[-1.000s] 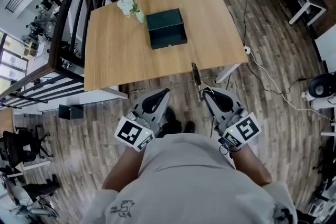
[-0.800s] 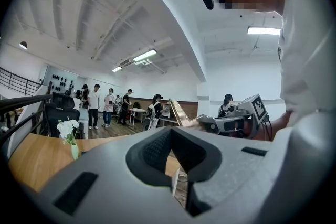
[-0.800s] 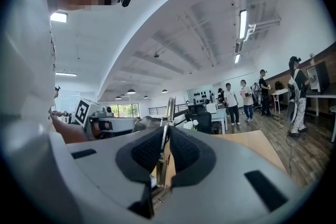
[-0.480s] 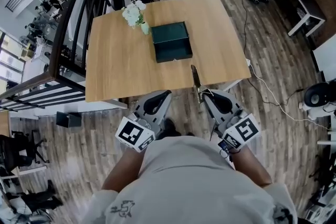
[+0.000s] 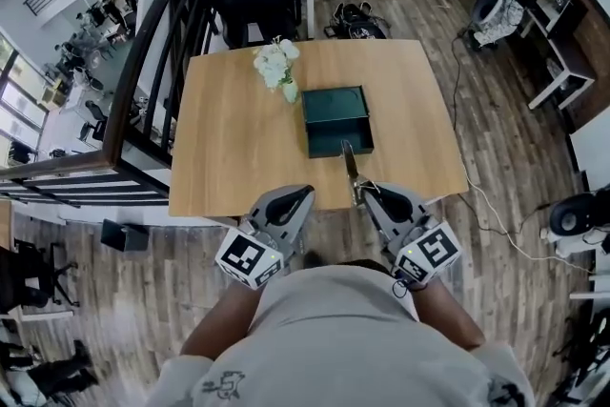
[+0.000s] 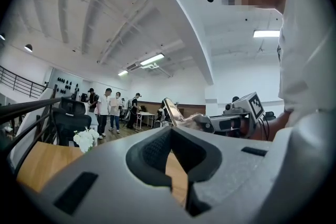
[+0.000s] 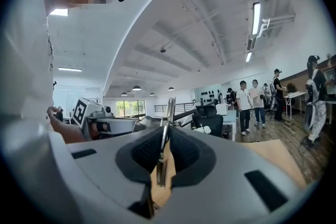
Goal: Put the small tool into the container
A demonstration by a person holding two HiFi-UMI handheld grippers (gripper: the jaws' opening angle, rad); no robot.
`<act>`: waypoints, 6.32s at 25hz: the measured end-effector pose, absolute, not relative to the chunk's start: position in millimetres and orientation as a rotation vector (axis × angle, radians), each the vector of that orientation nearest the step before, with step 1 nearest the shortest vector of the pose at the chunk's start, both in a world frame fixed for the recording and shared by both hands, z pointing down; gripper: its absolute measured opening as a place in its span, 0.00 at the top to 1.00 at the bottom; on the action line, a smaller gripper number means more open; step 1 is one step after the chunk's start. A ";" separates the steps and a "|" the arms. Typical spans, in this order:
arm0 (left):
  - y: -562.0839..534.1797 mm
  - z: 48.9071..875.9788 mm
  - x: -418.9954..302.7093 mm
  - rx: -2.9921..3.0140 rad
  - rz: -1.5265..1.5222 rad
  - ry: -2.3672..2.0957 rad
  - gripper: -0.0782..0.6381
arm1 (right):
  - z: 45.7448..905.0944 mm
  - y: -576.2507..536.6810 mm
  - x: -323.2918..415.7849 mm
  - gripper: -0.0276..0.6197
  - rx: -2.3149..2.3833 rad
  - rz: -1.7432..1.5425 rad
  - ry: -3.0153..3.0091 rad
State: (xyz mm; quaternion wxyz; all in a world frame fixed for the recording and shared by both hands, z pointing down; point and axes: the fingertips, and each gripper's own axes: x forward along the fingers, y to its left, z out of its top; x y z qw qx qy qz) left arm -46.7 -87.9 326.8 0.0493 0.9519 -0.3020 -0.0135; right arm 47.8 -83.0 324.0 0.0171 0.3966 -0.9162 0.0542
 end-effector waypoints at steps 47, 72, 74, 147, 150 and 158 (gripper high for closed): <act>-269.0 470.3 -17.2 2.451 0.153 -1.171 0.88 | 522.7 -303.5 64.5 0.90 0.489 0.231 -2.513; -313.3 606.4 1.2 2.281 0.335 -1.153 0.88 | 699.7 -347.2 63.9 0.90 0.156 -0.003 -2.114; -312.4 610.8 1.6 2.276 0.337 -1.148 0.88 | 709.2 -348.4 62.2 0.90 0.147 -0.024 -2.091; -98.9 371.7 -58.5 2.867 0.157 -0.894 0.88 | 391.6 -113.8 39.5 0.95 1.080 0.129 -2.704; -91.5 361.0 -54.9 2.870 0.121 -0.868 0.88 | 384.4 -104.4 48.4 0.95 1.090 0.131 -2.698; -89.9 356.0 -41.7 2.837 0.127 -0.901 0.88 | 363.2 -96.3 76.8 0.95 1.116 0.100 -2.720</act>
